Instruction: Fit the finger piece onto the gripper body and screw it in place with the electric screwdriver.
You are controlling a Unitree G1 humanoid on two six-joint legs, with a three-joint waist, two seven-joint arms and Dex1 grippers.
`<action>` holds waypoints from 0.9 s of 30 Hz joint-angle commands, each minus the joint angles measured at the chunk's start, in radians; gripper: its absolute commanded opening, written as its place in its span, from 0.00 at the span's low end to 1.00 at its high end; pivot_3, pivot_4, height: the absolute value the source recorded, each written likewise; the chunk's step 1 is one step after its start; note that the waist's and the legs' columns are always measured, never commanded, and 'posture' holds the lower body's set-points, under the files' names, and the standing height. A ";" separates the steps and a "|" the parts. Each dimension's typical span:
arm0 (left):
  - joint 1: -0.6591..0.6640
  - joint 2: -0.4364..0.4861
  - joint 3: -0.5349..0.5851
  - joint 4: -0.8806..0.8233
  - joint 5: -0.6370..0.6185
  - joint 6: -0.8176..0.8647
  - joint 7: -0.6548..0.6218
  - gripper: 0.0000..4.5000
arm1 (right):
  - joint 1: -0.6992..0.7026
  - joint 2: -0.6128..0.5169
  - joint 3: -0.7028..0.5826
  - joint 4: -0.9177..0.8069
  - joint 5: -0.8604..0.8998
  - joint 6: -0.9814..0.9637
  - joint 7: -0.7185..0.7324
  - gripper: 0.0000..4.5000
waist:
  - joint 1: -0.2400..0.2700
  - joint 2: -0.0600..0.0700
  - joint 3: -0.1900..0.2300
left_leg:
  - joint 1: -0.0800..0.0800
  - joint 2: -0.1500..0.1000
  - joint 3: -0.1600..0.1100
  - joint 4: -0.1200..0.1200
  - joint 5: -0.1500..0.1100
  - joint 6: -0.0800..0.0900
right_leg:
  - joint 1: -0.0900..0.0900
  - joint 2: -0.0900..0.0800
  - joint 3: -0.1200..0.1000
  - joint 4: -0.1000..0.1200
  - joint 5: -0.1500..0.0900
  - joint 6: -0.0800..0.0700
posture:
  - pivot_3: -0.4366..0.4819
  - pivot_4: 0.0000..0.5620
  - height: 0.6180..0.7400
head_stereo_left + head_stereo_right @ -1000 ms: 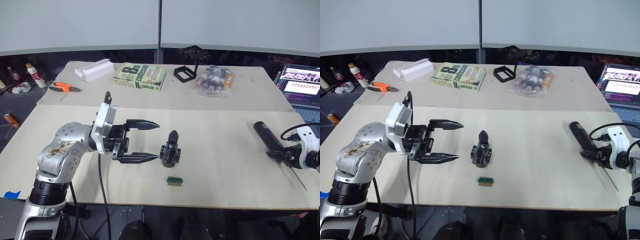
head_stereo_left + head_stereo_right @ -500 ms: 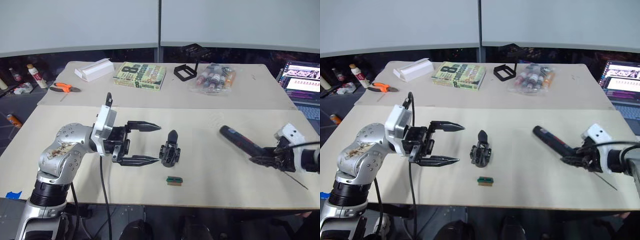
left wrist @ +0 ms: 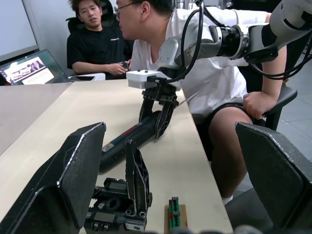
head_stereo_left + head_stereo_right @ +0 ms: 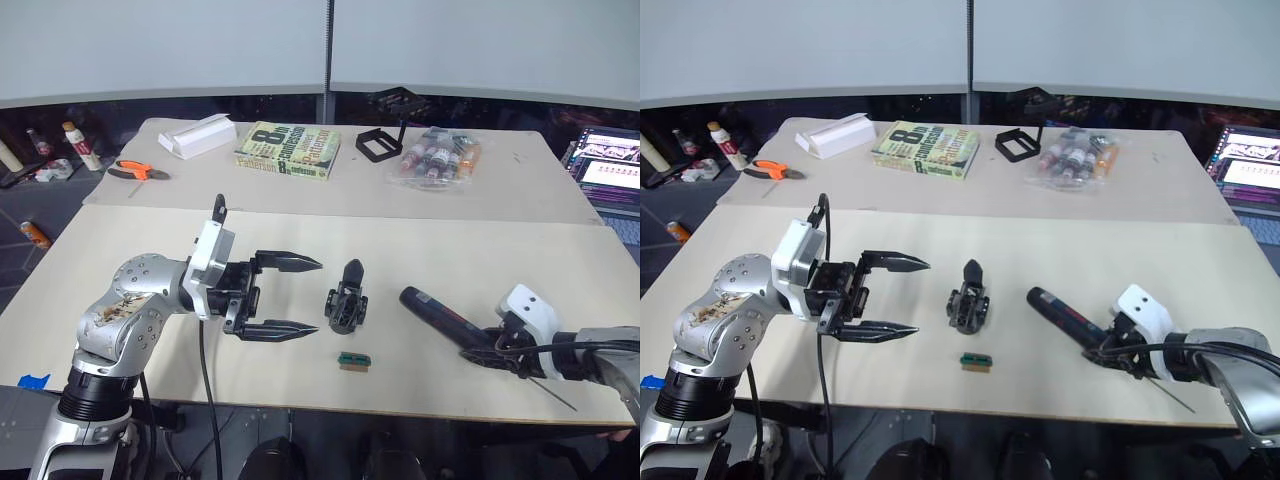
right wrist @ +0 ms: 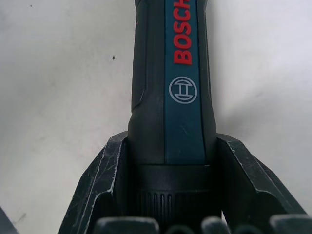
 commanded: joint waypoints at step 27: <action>0.053 0.035 -0.043 -0.046 0.056 -0.091 -0.036 1.00 | -0.630 -0.223 0.660 -0.022 -0.119 0.486 0.072 1.00 | -0.004 -0.002 0.001 | -0.005 0.001 -0.002 0.001 0.000 0.000 | -0.004 -0.002 -0.003 -0.001 0.004 -0.008 | 0.48 0.27 1.00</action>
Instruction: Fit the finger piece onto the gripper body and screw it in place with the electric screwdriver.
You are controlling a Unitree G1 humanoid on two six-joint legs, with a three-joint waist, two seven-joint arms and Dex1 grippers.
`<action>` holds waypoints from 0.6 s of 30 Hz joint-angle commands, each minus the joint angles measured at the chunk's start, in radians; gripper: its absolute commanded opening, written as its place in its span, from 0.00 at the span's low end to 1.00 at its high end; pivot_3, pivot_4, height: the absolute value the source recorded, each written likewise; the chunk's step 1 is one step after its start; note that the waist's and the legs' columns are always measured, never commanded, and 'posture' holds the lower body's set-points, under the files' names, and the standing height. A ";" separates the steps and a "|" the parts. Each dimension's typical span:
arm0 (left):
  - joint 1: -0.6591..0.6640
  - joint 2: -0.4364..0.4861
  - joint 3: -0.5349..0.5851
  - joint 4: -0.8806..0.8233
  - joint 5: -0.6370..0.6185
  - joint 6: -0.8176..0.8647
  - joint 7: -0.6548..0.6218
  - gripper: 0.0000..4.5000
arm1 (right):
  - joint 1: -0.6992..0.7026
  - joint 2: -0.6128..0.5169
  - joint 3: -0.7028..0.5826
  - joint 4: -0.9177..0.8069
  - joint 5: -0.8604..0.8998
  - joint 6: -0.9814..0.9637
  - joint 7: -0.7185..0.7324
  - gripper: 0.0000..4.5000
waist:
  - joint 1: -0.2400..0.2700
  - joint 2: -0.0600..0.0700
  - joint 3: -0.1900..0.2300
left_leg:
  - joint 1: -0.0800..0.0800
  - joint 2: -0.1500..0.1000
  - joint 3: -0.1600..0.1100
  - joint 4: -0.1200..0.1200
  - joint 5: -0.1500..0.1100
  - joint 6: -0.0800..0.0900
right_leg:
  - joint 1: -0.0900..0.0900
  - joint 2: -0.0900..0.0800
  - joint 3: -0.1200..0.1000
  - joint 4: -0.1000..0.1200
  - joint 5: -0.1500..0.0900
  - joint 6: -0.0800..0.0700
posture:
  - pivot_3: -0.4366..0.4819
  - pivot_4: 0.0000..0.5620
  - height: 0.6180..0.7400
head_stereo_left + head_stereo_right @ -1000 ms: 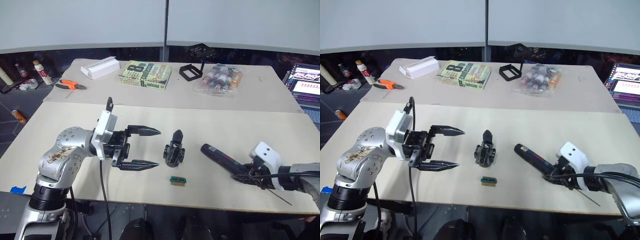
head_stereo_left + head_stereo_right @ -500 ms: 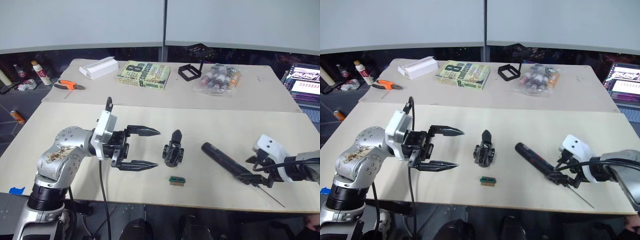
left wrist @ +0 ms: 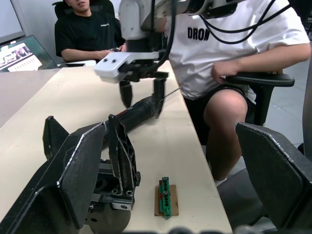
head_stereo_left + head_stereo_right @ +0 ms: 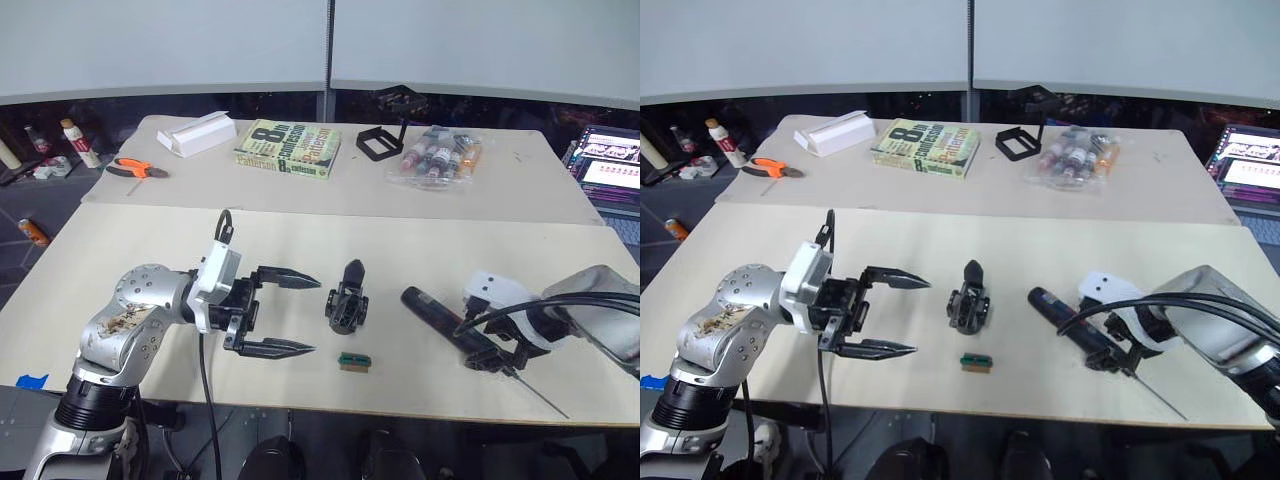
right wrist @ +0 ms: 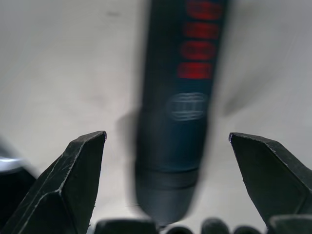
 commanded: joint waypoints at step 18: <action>0.192 0.096 -0.010 -0.002 0.164 -0.087 0.065 1.00 | 0.313 0.061 -0.730 -0.106 0.300 -0.171 0.195 0.43 | 0.006 -0.001 0.000 | -0.002 0.000 -0.002 -0.001 0.000 0.000 | 0.000 0.000 -0.004 -0.001 0.000 0.001 | 0.48 0.27 1.00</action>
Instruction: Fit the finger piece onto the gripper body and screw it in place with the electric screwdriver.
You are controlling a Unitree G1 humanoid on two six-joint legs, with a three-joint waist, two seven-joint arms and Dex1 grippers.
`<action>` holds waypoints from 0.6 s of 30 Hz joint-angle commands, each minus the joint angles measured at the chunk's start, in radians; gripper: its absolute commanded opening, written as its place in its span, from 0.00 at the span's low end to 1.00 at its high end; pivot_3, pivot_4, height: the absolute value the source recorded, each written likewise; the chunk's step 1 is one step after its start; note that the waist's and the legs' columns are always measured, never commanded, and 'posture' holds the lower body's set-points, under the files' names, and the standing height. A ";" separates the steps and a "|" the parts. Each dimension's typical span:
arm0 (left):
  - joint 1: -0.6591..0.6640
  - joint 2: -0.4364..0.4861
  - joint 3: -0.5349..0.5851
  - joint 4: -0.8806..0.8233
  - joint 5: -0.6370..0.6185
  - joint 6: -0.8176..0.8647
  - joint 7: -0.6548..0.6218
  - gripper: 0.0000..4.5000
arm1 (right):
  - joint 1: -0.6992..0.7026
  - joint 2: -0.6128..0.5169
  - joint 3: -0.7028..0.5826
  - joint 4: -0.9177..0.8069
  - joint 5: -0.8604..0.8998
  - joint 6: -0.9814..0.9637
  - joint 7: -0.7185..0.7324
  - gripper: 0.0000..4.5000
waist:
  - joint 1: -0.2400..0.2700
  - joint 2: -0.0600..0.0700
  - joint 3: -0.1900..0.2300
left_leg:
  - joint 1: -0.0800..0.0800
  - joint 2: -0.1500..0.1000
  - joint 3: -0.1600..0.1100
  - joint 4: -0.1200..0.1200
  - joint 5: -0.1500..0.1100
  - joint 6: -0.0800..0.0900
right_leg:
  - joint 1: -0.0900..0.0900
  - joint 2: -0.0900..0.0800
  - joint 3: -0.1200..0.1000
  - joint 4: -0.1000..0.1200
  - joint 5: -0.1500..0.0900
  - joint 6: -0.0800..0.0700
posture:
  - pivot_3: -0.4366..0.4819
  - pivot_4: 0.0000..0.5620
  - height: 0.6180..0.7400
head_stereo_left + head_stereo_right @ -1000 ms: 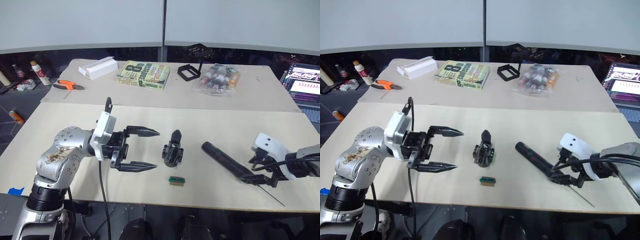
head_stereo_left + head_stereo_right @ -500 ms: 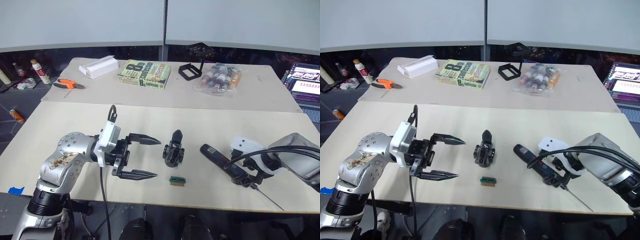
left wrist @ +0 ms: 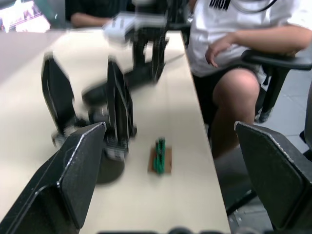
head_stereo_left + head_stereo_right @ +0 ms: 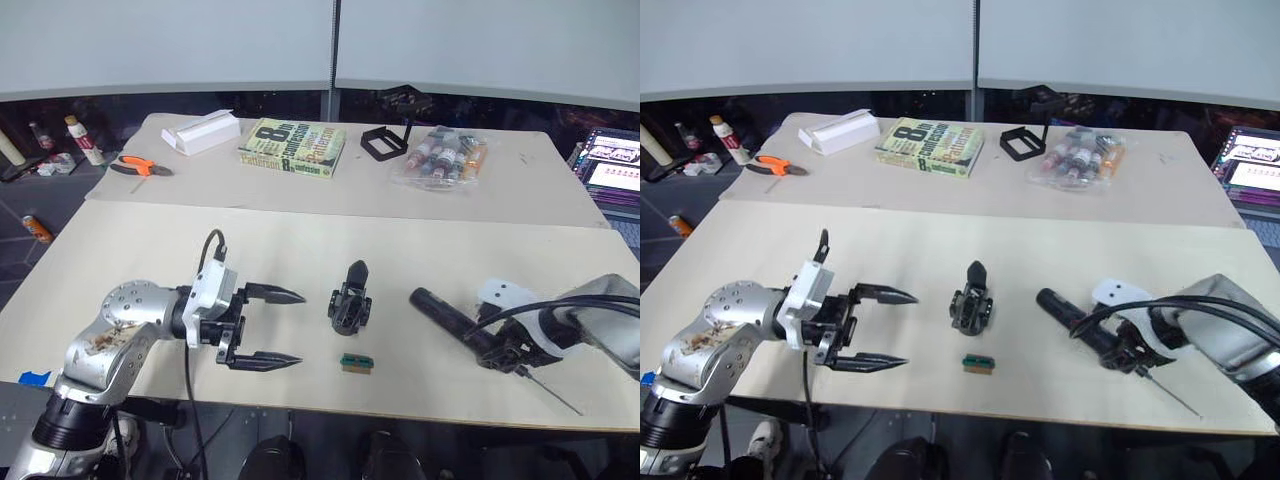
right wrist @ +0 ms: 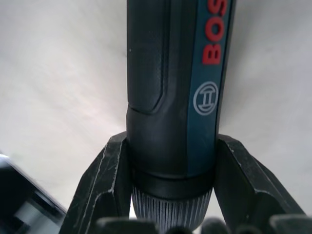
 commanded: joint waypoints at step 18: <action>-0.017 -0.212 -0.297 0.203 0.311 -0.251 0.074 1.00 | 0.322 0.744 -0.420 -0.462 0.297 -0.747 -0.001 0.43 | -0.003 -0.001 0.000 | 0.003 -0.001 -0.001 0.001 -0.001 0.002 | 0.004 0.000 -0.001 0.001 0.000 0.000 | 0.48 0.27 1.00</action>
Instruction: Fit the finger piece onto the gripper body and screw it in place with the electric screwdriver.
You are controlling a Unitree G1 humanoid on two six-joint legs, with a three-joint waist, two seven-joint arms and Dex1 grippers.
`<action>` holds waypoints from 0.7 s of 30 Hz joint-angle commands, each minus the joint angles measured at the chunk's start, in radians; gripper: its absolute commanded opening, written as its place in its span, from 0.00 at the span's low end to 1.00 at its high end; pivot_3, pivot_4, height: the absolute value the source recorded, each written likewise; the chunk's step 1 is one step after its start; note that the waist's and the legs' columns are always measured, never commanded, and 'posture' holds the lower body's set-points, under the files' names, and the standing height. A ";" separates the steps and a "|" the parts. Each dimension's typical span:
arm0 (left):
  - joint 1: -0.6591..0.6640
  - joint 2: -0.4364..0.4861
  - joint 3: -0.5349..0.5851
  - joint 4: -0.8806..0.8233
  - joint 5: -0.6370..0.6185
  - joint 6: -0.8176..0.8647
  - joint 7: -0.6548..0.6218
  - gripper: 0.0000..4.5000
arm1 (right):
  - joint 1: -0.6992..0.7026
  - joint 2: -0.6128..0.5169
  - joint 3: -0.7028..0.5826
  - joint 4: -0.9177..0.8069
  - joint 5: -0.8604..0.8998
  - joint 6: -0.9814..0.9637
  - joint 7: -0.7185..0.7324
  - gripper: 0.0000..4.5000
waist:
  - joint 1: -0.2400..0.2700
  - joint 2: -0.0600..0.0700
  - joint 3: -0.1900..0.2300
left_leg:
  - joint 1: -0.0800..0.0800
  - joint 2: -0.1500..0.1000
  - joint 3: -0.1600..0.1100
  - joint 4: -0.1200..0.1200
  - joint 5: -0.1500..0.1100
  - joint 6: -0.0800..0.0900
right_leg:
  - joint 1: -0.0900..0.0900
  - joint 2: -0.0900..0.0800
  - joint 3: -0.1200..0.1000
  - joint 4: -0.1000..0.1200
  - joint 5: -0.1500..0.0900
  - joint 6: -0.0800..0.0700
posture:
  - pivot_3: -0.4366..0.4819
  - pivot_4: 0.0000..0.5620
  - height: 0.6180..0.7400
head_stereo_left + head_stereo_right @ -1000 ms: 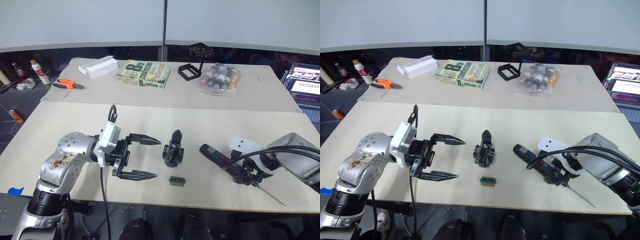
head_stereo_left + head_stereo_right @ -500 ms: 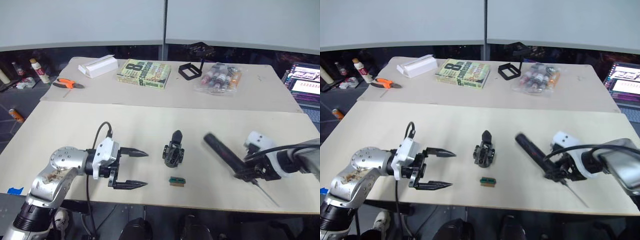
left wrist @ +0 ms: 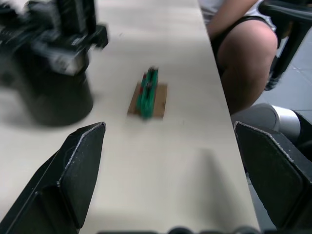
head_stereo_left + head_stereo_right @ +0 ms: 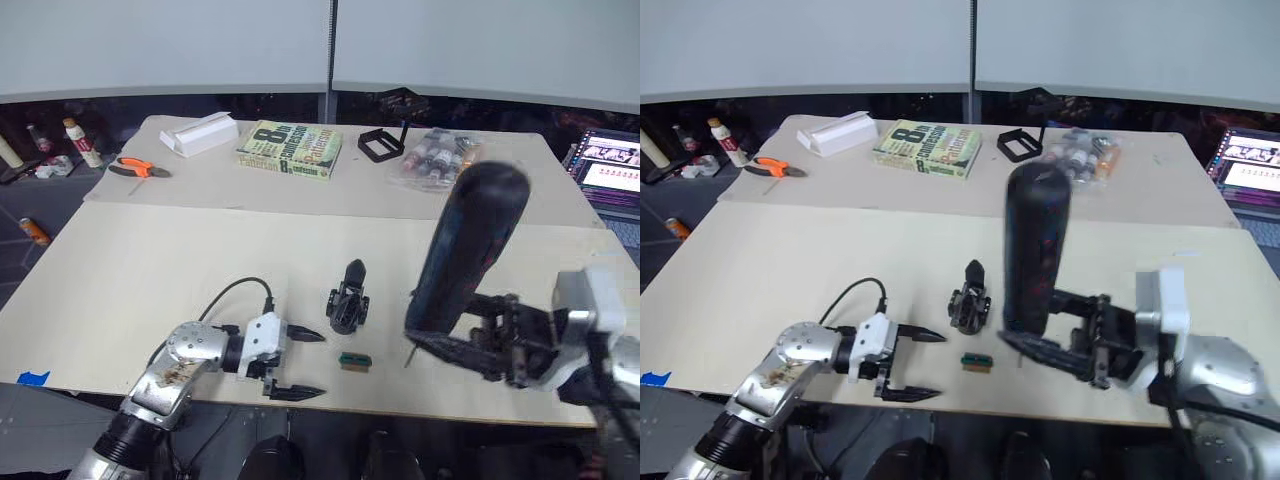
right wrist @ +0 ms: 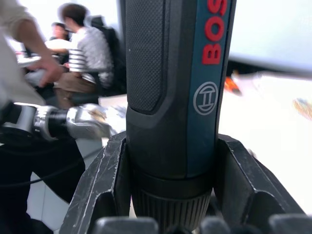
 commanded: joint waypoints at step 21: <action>-0.030 -0.101 -0.076 0.129 0.106 -0.090 0.077 1.00 | -0.073 0.004 0.344 0.262 -0.209 -0.470 0.010 0.43 | 0.003 0.000 0.000 | 0.001 0.000 0.000 0.001 0.000 0.000 | 0.001 -0.001 0.000 0.001 0.001 -0.001 | 0.48 0.27 1.00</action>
